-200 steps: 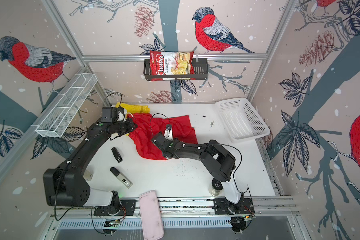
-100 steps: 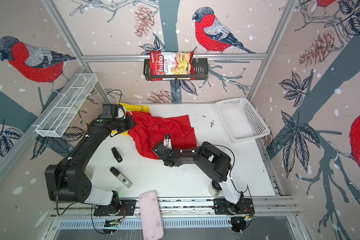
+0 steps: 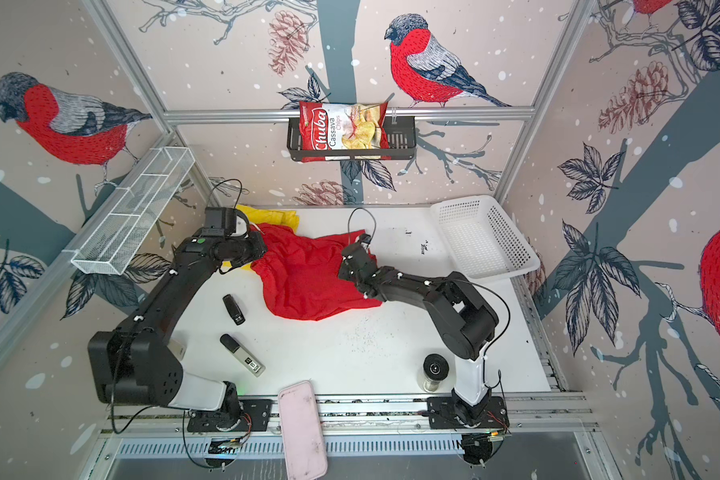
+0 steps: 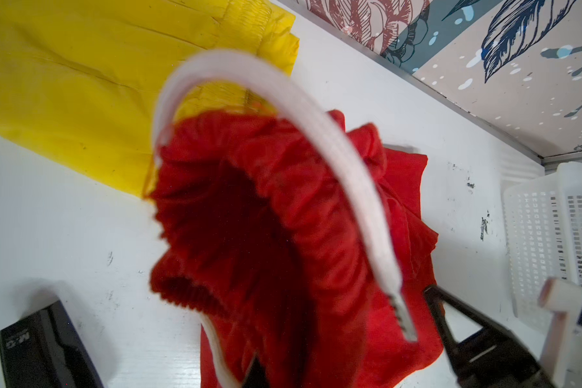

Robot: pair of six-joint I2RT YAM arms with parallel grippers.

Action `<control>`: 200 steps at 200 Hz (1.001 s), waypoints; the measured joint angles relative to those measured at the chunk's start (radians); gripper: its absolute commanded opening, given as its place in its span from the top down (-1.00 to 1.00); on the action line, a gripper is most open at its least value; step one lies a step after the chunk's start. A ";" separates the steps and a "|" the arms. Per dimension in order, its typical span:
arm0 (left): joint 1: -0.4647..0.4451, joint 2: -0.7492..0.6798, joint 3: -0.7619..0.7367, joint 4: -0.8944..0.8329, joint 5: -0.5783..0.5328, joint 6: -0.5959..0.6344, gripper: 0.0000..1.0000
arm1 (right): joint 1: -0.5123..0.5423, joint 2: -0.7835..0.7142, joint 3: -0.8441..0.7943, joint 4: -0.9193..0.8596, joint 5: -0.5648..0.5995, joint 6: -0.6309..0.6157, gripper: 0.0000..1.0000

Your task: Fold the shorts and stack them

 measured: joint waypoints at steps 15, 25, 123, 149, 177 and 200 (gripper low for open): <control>0.000 0.003 -0.002 -0.001 0.001 0.009 1.00 | -0.040 0.011 0.026 -0.066 -0.032 -0.019 -0.17; 0.000 0.006 0.001 -0.003 0.004 0.010 1.00 | -0.053 0.019 0.044 -0.096 -0.045 -0.027 -0.28; 0.000 0.000 -0.032 0.011 0.022 0.016 1.00 | -0.160 0.196 0.179 -0.171 -0.208 -0.053 0.87; 0.000 0.002 -0.043 0.017 0.006 0.017 1.00 | -0.229 0.232 0.274 -0.179 -0.247 -0.059 0.94; 0.030 0.034 -0.051 0.030 0.023 0.021 1.00 | -0.285 0.307 0.433 -0.200 -0.264 -0.076 0.93; 0.050 0.047 -0.061 0.031 0.042 0.020 1.00 | -0.320 0.396 0.563 -0.229 -0.283 -0.087 0.90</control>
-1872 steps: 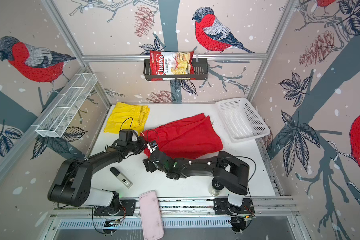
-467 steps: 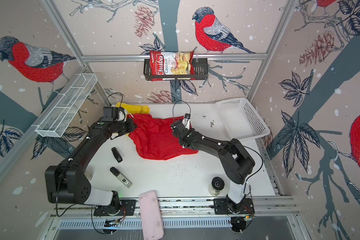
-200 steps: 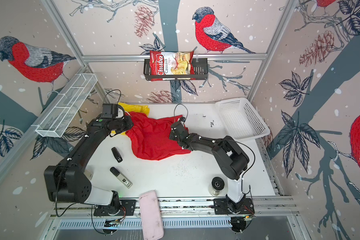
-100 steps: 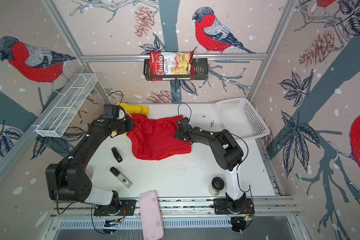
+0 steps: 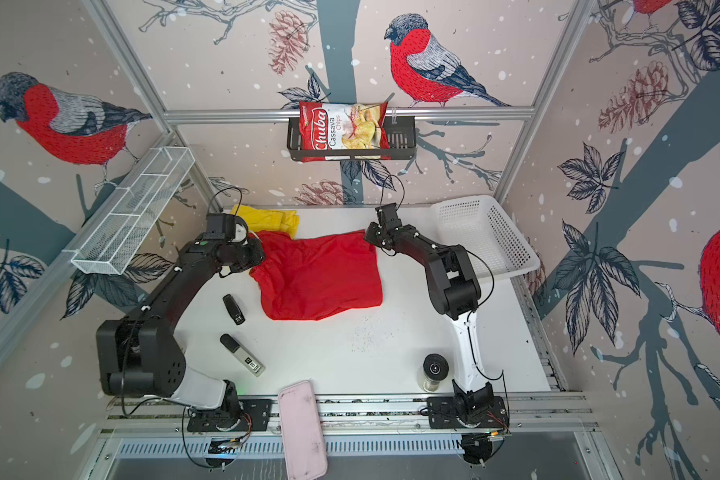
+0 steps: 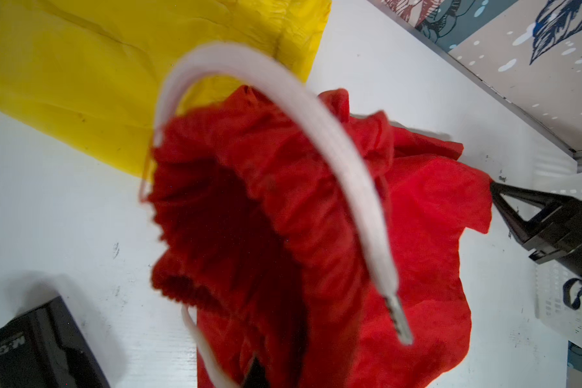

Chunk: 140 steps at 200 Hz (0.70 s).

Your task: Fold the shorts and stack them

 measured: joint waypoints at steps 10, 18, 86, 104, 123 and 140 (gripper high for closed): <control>0.003 0.000 -0.002 0.002 0.002 0.000 1.00 | -0.014 0.042 0.056 -0.015 -0.010 -0.008 0.76; 0.008 0.000 -0.003 0.003 0.006 0.000 1.00 | -0.025 0.078 0.102 -0.025 -0.022 -0.008 0.61; 0.045 0.004 -0.019 0.013 0.013 -0.005 1.00 | -0.085 0.217 0.312 -0.086 -0.016 -0.020 -0.15; 0.048 0.002 -0.019 0.013 0.011 -0.005 1.00 | -0.072 0.135 0.223 -0.091 0.053 -0.043 -0.17; 0.053 -0.010 -0.023 0.014 0.012 -0.010 1.00 | -0.004 0.001 0.095 -0.077 0.129 -0.072 0.49; 0.062 -0.042 -0.036 0.019 0.014 -0.012 1.00 | 0.088 -0.075 0.052 -0.017 0.152 -0.095 0.95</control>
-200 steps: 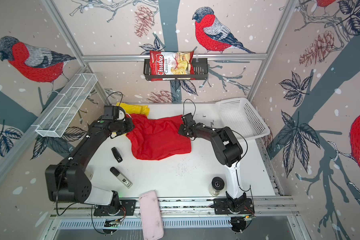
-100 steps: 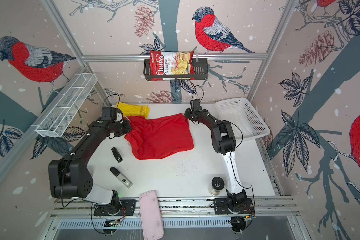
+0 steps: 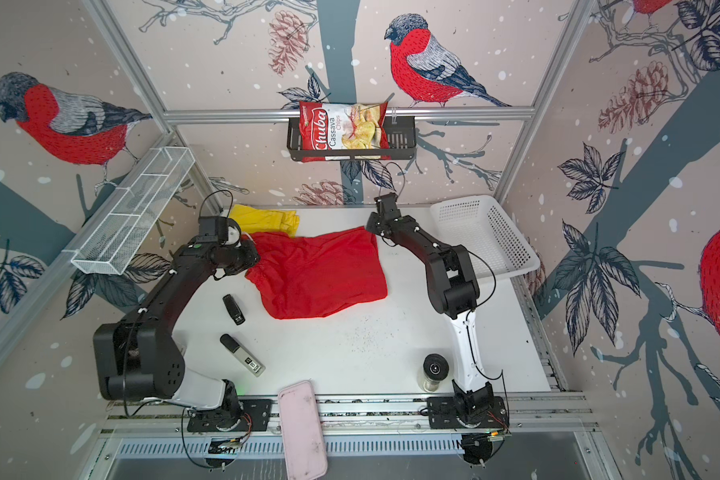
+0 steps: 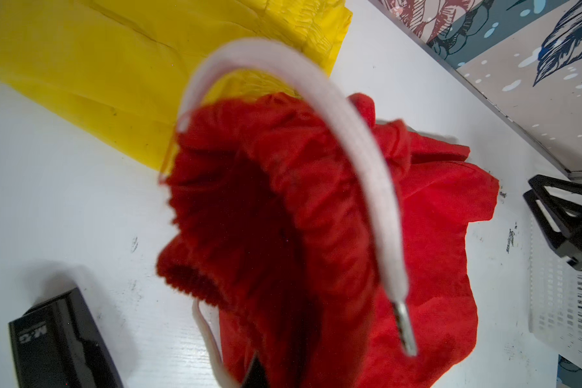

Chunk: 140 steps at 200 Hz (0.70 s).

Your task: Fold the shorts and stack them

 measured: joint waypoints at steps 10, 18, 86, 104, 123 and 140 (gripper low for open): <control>0.010 -0.019 -0.013 0.016 0.010 -0.003 1.00 | 0.049 -0.002 0.003 0.048 -0.008 -0.008 0.99; 0.020 -0.032 -0.025 0.031 0.023 -0.012 1.00 | 0.078 0.018 0.019 0.058 -0.024 -0.013 0.99; 0.042 -0.042 -0.054 0.074 0.082 -0.028 1.00 | 0.175 0.341 0.255 0.111 -0.178 0.051 0.98; 0.042 -0.042 -0.056 0.078 0.093 -0.029 1.00 | 0.161 0.421 0.342 0.134 -0.197 0.066 0.94; 0.042 -0.037 -0.056 0.087 0.104 -0.037 1.00 | 0.140 0.496 0.413 0.182 -0.215 0.106 0.93; 0.042 -0.033 -0.056 0.088 0.106 -0.037 1.00 | 0.117 0.549 0.460 0.230 -0.238 0.143 0.93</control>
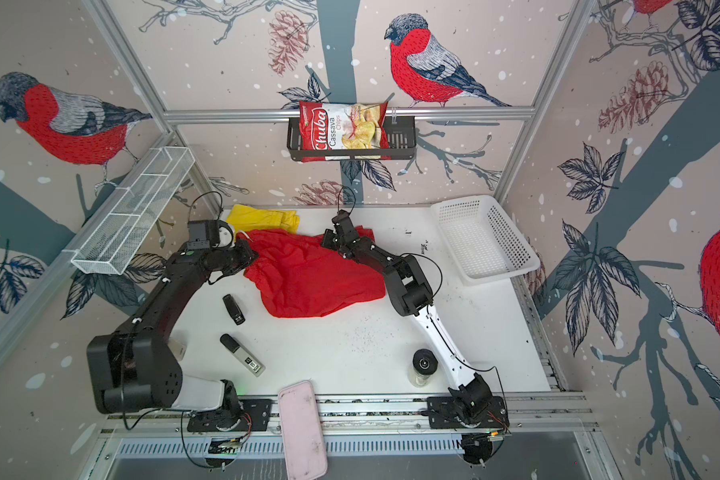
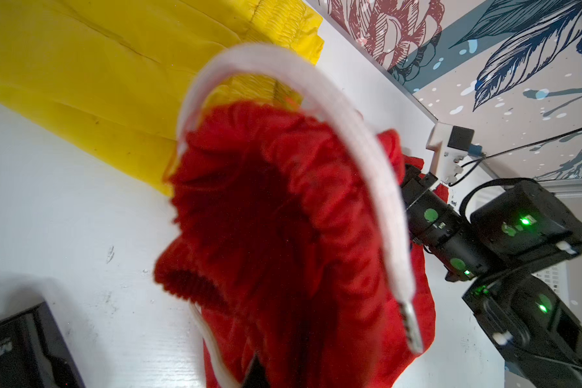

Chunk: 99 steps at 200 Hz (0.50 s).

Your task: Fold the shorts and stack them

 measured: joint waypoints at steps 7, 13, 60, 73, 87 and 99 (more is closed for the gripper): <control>0.000 0.000 0.000 0.000 0.002 0.000 1.00 | -0.009 0.015 0.018 0.012 -0.002 0.010 0.93; 0.000 0.001 0.000 0.002 0.003 0.000 1.00 | -0.017 0.023 0.028 0.022 -0.002 0.027 0.93; 0.000 0.009 0.000 0.003 0.014 -0.009 1.00 | -0.029 -0.048 -0.061 0.023 0.041 -0.008 0.94; 0.000 0.009 0.000 0.003 0.016 -0.009 1.00 | -0.011 -0.119 -0.161 0.021 0.072 -0.041 0.94; 0.000 0.008 -0.001 0.003 0.016 -0.010 1.00 | 0.014 -0.208 -0.269 0.017 0.106 -0.082 0.94; 0.000 0.007 -0.001 0.003 0.017 -0.010 1.00 | 0.040 -0.293 -0.347 0.004 0.134 -0.112 0.94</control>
